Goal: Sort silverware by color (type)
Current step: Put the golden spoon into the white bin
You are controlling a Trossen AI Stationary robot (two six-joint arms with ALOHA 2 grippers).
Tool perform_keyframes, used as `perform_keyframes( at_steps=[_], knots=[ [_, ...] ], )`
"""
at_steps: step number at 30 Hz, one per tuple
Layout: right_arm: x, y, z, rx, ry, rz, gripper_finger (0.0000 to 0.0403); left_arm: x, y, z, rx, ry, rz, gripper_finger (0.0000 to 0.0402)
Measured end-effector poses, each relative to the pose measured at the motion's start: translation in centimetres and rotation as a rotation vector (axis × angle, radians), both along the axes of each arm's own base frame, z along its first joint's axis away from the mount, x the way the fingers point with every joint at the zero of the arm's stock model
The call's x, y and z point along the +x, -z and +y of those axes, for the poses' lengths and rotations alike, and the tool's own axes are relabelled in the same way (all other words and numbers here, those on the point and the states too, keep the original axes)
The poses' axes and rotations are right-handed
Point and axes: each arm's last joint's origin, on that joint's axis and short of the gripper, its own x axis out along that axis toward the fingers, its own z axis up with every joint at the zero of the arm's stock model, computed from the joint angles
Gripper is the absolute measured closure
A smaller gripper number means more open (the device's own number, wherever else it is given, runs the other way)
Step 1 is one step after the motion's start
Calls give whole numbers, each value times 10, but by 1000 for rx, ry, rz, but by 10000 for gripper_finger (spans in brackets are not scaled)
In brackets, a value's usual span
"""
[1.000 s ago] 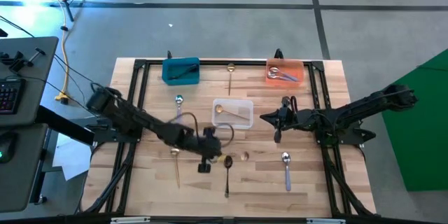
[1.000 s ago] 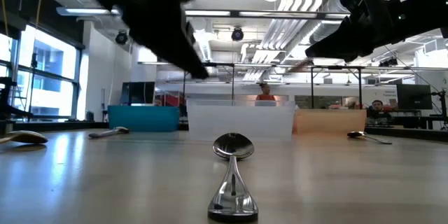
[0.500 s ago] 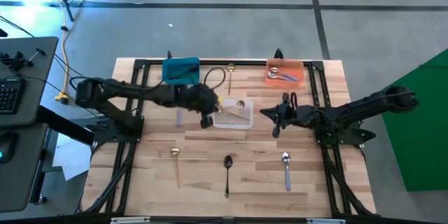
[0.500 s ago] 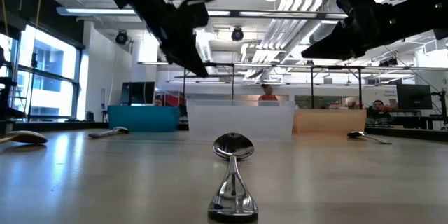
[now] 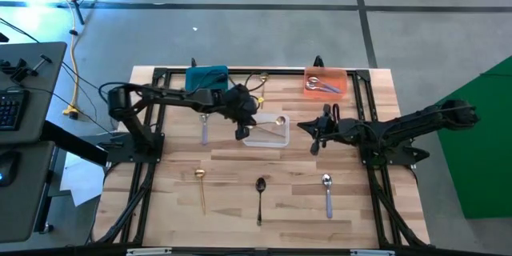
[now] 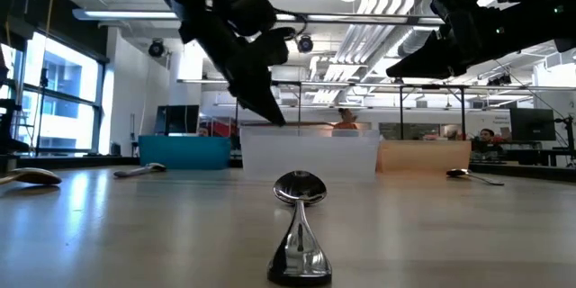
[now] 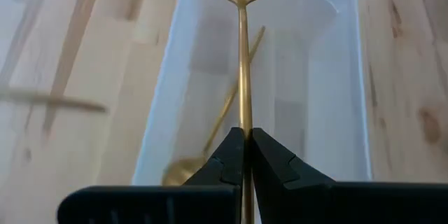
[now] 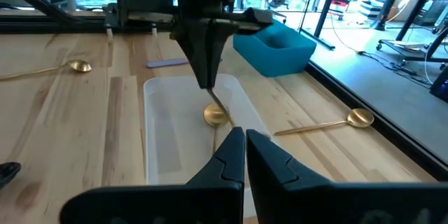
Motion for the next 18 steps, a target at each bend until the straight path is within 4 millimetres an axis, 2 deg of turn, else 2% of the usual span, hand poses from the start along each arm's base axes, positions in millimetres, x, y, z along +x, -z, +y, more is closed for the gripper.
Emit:
perform_keyframes(
  at_steps=[5, 10, 18],
  knots=[
    [0, 0, -3, -1, 18, 1, 403, 21, 9, 5, 52, 109, 84, 401],
    [0, 0, -6, -3, 32, 2, 403, 37, 15, 8, 70, 231, 90, 401],
    [0, 0, -8, -24, 34, 4, 403, 35, 21, 11, 63, 262, 149, 398]
  ],
)
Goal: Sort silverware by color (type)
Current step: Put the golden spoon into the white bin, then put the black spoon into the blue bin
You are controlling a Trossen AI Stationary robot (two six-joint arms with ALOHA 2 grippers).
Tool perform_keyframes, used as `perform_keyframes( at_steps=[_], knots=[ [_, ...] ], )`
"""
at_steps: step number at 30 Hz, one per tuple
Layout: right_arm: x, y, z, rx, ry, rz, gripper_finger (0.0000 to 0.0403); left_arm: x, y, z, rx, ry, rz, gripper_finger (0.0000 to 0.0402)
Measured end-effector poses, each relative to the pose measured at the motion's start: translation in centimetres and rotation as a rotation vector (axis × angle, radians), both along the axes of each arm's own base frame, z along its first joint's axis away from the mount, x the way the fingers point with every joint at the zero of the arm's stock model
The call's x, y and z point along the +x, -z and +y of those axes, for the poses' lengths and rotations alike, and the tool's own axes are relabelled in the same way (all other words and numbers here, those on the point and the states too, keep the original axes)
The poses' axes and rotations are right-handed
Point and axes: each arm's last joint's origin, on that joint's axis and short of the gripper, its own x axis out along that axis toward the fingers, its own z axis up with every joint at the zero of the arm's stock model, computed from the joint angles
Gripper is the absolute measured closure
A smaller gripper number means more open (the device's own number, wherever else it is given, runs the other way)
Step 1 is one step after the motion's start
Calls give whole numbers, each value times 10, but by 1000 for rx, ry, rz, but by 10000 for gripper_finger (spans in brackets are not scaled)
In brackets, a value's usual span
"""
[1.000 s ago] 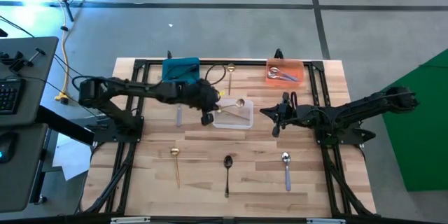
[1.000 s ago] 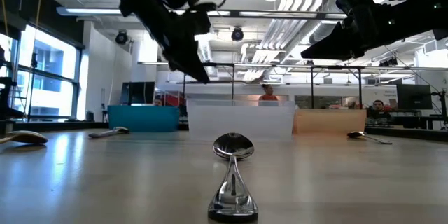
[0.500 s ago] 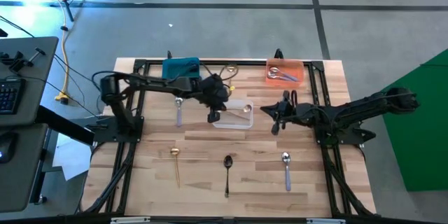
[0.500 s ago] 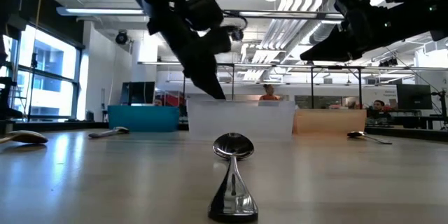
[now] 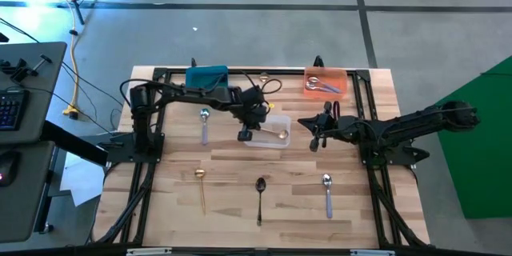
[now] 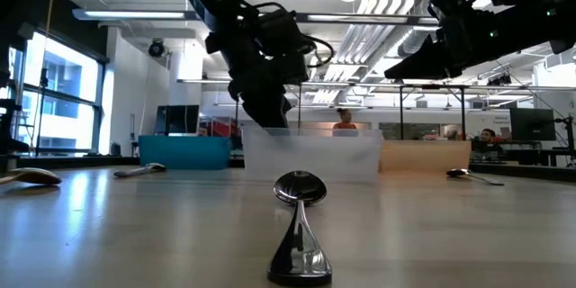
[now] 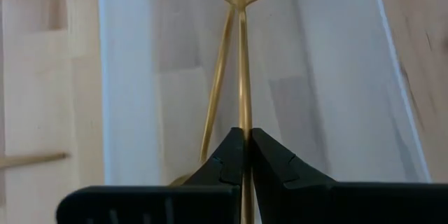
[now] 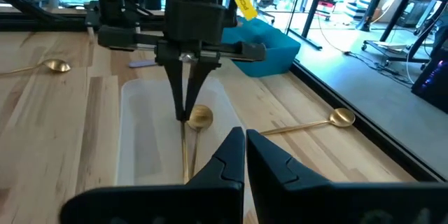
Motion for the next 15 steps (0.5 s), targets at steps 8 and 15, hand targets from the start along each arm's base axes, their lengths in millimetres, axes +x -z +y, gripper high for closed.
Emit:
perform_keyframes(
  at_steps=[8, 15],
  knots=[
    [0, 0, 0, 8, 1, -5, 403, -1, -2, 0, -11, -21, 5, 345],
    [4, -8, 0, 28, 10, -31, 403, -4, -24, -1, 35, -10, -65, 299]
  ],
)
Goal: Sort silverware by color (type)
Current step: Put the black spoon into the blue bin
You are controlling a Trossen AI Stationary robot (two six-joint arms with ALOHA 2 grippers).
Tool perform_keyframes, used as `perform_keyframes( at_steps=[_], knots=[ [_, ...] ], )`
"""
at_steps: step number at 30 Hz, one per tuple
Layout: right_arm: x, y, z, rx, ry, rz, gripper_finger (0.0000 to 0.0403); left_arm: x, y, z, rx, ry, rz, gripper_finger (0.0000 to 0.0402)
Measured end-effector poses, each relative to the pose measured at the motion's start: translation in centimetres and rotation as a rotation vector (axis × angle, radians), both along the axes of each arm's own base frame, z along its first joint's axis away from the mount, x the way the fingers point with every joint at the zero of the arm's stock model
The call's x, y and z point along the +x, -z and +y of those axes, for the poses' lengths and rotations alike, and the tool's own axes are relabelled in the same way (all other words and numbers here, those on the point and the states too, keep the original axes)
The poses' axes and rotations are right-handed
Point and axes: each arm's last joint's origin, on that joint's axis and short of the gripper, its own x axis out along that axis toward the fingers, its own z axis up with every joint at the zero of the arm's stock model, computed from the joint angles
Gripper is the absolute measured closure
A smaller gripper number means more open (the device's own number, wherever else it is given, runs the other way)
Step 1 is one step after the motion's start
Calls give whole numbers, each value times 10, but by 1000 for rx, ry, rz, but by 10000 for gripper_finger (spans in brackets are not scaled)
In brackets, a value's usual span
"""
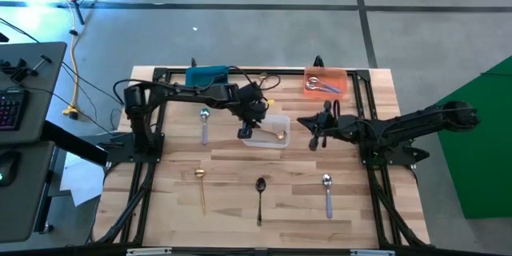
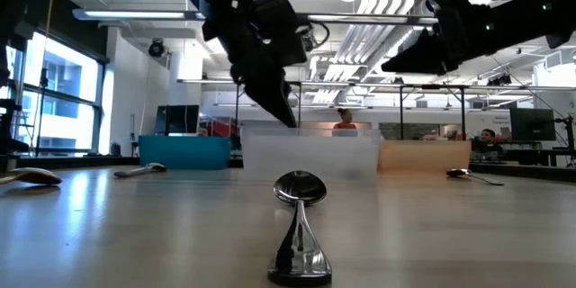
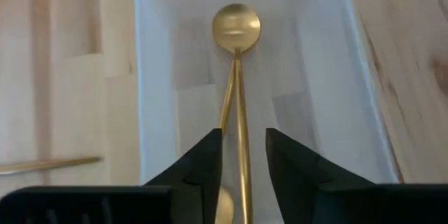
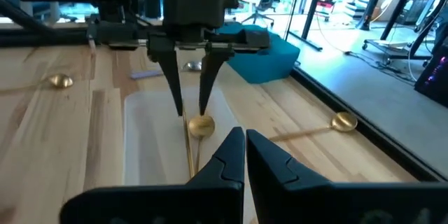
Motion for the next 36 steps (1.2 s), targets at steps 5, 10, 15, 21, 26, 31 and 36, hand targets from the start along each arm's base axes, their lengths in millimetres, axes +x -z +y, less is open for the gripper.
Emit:
perform_keyframes(
  at_steps=[5, 10, 15, 21, 26, 31, 36],
  knots=[
    [8, -17, 0, 10, 5, 23, 403, 1, -7, -5, 16, 6, -131, 326],
    [13, -30, 0, 79, 52, 111, 403, -15, -9, -7, 0, 9, -317, 379],
    [11, -35, -1, 180, 157, 184, 402, -45, -20, -2, -8, -71, -479, 398],
    [16, -27, -1, 280, 168, 190, 387, -82, -15, 3, -22, -146, -587, 395],
    [34, -19, -3, 315, 94, 202, 383, -109, -2, 11, -71, -210, -680, 394],
    [48, -17, -8, 365, 113, 295, 392, -125, 7, 17, -135, -246, -758, 394],
    [31, -16, -10, 545, 339, 522, 397, -135, 15, 22, -164, -306, -761, 394]
  ],
)
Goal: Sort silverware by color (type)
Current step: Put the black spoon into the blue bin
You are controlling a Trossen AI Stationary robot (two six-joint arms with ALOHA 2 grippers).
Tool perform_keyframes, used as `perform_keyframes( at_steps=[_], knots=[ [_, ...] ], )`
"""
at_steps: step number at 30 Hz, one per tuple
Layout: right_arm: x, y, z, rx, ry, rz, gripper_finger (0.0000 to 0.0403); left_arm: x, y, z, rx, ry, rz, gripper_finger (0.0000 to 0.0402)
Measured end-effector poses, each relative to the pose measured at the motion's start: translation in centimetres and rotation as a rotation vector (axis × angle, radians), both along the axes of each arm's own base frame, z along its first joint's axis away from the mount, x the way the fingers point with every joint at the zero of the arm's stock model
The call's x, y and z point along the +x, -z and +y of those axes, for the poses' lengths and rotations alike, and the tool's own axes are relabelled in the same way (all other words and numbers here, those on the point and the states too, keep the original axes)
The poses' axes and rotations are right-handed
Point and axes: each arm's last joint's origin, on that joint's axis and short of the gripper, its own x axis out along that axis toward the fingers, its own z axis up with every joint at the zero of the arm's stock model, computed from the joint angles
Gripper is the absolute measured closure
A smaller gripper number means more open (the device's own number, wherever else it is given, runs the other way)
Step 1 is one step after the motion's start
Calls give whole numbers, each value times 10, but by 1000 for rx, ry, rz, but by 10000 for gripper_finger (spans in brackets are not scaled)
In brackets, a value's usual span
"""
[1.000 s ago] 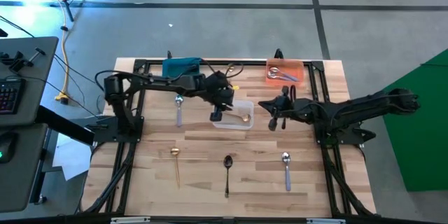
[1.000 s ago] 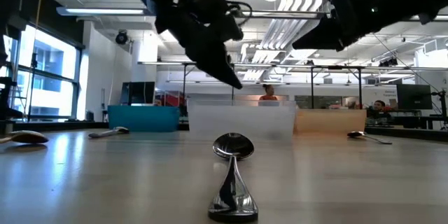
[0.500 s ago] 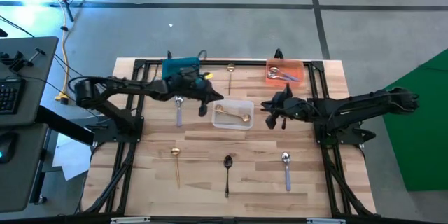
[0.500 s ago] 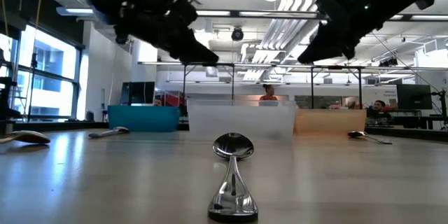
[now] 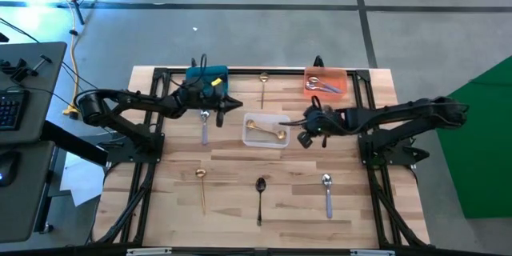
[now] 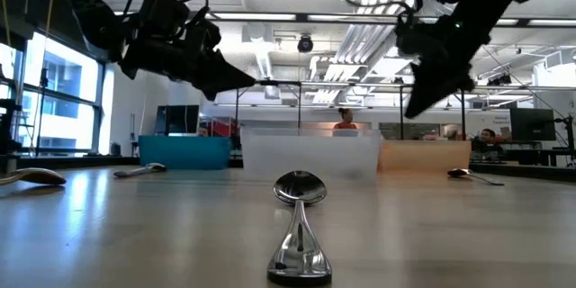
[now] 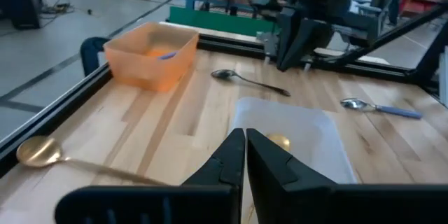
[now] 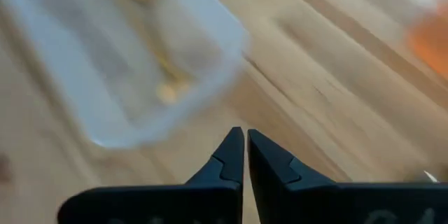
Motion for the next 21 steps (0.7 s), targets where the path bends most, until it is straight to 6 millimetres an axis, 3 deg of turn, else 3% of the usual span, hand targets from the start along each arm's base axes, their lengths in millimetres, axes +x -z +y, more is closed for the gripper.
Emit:
perform_keyframes(
  at_steps=[7, 14, 21],
  knots=[
    [-29, 14, -5, 59, 345, 184, 341, -4, 2, 5, -10, -27, 6, 394],
    [-52, 46, -16, 161, 645, 197, 261, -7, 3, 10, -14, -50, 13, 394],
    [-64, 74, -31, 172, 763, 94, 263, -8, 3, 11, -14, -56, 13, 394]
  ],
)
